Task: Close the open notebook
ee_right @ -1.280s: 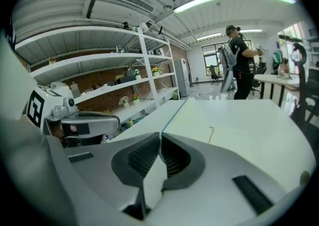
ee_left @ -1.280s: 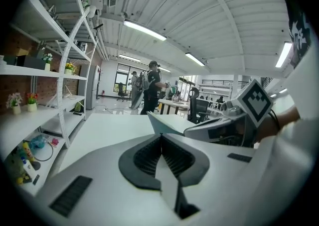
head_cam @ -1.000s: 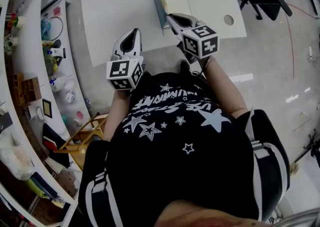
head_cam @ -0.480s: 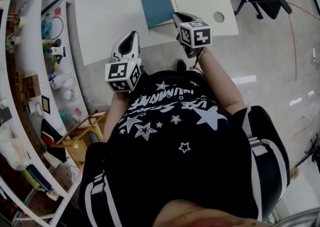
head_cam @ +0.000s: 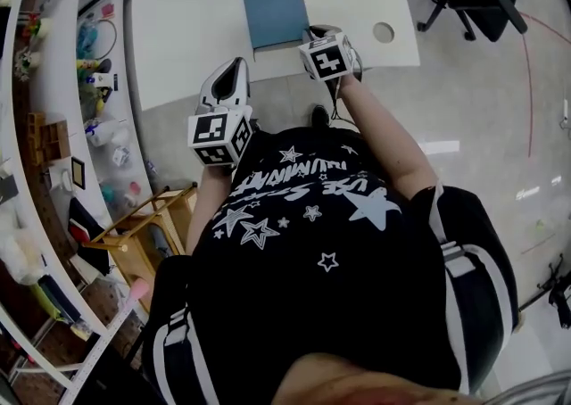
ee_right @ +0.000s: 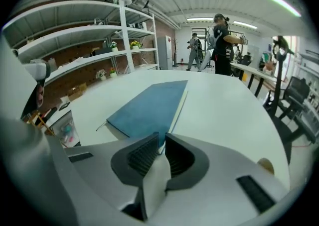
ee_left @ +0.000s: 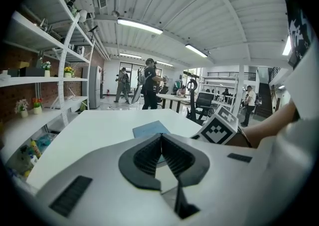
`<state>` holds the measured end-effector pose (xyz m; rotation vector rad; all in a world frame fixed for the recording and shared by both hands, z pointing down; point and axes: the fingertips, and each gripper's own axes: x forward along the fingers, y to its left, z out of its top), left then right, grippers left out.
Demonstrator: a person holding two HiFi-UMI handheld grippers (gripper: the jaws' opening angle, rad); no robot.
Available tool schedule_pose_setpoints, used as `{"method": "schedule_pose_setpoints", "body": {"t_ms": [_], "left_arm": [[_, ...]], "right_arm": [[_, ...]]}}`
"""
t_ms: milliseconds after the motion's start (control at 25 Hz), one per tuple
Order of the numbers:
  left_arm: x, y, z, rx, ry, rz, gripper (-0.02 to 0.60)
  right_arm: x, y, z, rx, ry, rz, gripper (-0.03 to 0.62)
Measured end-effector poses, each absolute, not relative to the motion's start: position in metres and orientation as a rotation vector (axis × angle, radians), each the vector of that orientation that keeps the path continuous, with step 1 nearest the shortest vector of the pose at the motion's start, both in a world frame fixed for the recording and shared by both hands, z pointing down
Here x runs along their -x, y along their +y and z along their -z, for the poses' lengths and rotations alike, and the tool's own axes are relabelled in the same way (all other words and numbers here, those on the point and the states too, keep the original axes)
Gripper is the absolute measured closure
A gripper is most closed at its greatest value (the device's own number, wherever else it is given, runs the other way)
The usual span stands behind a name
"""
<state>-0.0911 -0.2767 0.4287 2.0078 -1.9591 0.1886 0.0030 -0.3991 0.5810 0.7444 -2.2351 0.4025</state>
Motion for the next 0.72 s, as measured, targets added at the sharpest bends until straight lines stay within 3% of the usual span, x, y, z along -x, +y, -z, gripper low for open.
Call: {"method": "schedule_pose_setpoints", "body": {"t_ms": [400,720], "left_arm": [[0.087,-0.262,-0.428,-1.901,-2.053,-0.157,0.569],[0.086,-0.247,-0.424,-1.992,-1.991,-0.136,0.569]], "right_arm": [[-0.004,-0.393,-0.573,-0.658,-2.305,-0.394,0.566],[-0.032,-0.396,-0.53,-0.899,-2.422,-0.493,0.566]]}}
